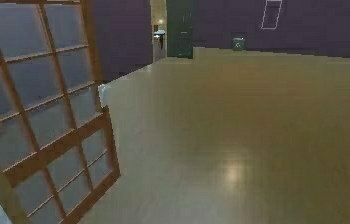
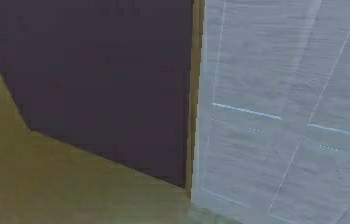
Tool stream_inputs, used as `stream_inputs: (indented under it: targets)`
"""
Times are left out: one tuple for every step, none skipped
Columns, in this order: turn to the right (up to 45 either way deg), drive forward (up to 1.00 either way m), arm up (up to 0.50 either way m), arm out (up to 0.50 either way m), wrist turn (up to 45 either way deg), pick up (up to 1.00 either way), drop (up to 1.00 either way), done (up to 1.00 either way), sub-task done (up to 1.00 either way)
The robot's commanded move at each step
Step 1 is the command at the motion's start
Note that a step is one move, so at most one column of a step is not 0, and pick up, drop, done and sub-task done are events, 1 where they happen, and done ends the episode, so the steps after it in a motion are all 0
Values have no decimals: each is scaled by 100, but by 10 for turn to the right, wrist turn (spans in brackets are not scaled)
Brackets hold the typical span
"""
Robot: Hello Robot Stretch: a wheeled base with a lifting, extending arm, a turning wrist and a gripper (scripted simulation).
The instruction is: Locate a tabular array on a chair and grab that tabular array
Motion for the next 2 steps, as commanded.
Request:
stream_inputs:
  targets:
    - [0,100,0,0,0,0,0,0,0]
    - [30,0,0,0,0,0,0,0,0]
